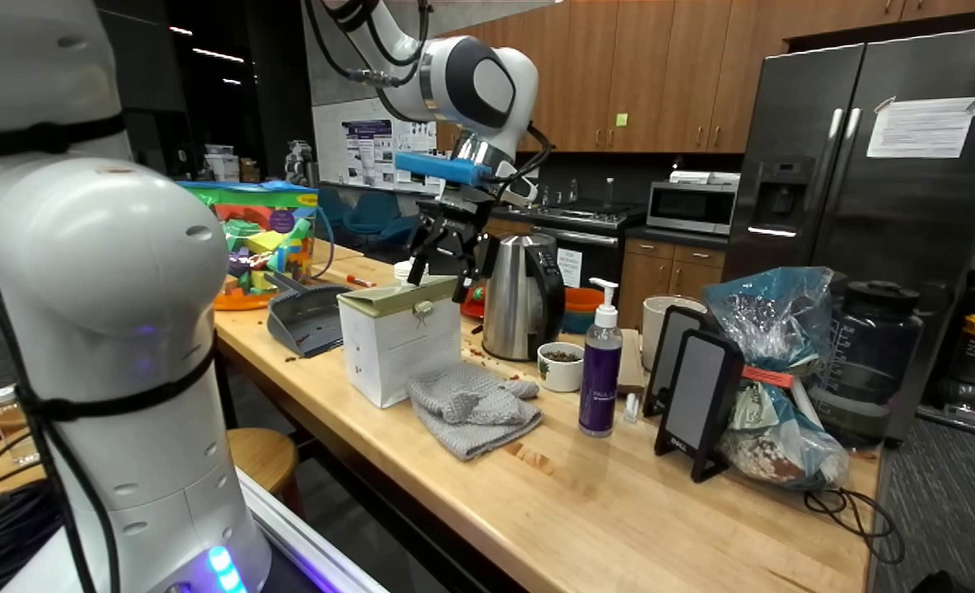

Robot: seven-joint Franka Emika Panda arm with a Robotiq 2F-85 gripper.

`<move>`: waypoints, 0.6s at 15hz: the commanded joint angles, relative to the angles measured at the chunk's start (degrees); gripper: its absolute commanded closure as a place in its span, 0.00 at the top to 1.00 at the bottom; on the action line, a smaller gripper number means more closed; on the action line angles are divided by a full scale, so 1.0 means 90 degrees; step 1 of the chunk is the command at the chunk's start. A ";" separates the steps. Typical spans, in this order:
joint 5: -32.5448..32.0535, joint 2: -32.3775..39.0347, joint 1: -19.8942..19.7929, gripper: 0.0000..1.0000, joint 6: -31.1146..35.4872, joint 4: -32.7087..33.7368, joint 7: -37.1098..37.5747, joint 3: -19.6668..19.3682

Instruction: Close the lid on the box

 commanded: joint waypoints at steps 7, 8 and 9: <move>0.0020 0.0392 -0.0019 1.00 -0.0041 0.0120 -0.0075 -0.0066; 0.0024 0.0414 -0.0018 1.00 -0.0051 0.0131 -0.0072 -0.0064; 0.0023 0.0433 -0.0018 1.00 -0.0055 0.0142 -0.0073 -0.0063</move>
